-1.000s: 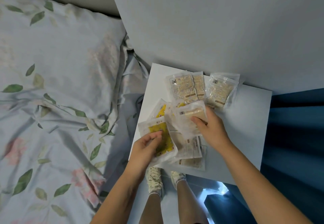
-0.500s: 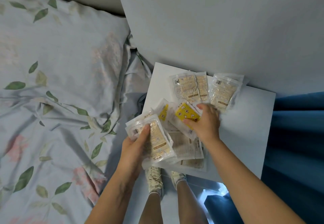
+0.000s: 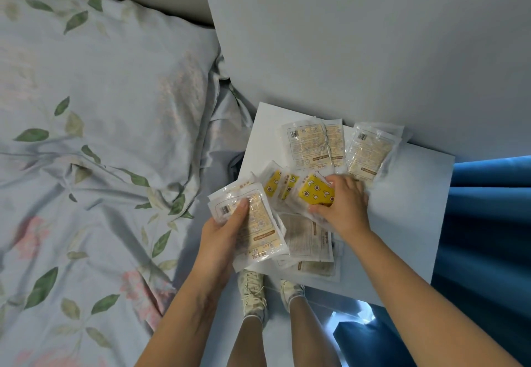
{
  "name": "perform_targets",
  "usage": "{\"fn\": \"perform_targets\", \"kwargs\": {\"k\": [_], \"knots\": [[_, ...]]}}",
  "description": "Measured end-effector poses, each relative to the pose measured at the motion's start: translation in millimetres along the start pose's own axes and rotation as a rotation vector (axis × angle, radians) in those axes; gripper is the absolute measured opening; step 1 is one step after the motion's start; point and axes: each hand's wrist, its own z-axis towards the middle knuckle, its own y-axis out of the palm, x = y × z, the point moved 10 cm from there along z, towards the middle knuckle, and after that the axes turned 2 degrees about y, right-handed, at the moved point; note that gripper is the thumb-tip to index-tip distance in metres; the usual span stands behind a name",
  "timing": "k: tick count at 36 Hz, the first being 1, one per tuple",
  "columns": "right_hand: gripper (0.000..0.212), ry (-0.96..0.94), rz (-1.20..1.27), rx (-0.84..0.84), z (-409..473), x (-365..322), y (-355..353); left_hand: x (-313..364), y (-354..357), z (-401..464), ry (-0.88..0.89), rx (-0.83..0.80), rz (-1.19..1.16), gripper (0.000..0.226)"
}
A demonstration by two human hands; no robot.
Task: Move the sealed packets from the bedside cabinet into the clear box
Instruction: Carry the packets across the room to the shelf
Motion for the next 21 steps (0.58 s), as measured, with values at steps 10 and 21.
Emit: {"fn": "perform_targets", "kwargs": {"k": [10, 21], "knots": [[0.035, -0.079, 0.286, 0.114, 9.4, -10.6, -31.1, -1.4, -1.4, -1.2, -0.009, 0.009, -0.025, 0.031], [0.077, -0.114, 0.239, -0.303, -6.7, -48.3, 20.2, -8.7, 2.3, -2.4, -0.037, 0.022, -0.056, 0.034]]}}
